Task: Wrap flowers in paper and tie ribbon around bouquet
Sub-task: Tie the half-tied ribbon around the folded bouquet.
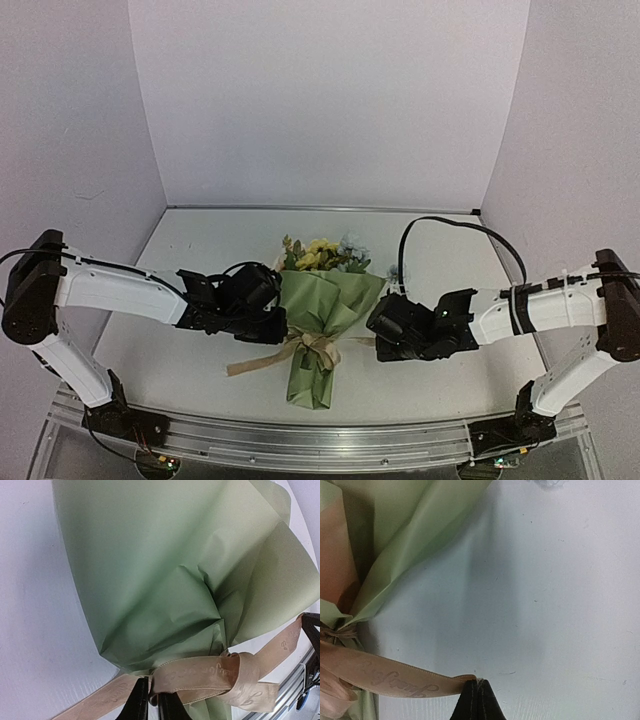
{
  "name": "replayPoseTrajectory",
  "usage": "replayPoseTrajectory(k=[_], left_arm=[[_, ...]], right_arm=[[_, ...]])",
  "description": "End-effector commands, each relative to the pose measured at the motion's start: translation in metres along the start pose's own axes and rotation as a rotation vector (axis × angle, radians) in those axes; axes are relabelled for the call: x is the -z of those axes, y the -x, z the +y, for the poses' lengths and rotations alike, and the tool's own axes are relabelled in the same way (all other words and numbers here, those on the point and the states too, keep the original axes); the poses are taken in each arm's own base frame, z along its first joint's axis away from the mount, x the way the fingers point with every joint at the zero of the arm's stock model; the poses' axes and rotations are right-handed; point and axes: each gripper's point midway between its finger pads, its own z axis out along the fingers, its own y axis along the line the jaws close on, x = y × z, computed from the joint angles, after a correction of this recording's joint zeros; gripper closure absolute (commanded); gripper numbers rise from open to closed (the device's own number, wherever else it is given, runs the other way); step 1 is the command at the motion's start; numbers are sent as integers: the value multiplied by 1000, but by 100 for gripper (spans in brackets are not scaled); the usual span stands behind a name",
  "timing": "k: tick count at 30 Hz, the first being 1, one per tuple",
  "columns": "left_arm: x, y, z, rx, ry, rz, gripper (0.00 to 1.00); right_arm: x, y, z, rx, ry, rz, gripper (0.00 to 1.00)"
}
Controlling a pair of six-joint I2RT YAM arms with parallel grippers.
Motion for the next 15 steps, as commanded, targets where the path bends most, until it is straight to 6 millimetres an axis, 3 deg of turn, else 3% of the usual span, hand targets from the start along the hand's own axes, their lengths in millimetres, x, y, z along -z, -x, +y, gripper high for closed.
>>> replayPoseTrajectory(k=[1, 10, 15], left_arm=[[3, 12, -21, 36, -75, -29, 86], [3, 12, -26, 63, -98, -21, 76], [-2, 11, -28, 64, -101, -12, 77]], right_arm=[[8, 13, 9, 10, 8, -28, 100], [9, 11, 20, 29, 35, -15, 100], [8, 10, 19, 29, 30, -14, 100]])
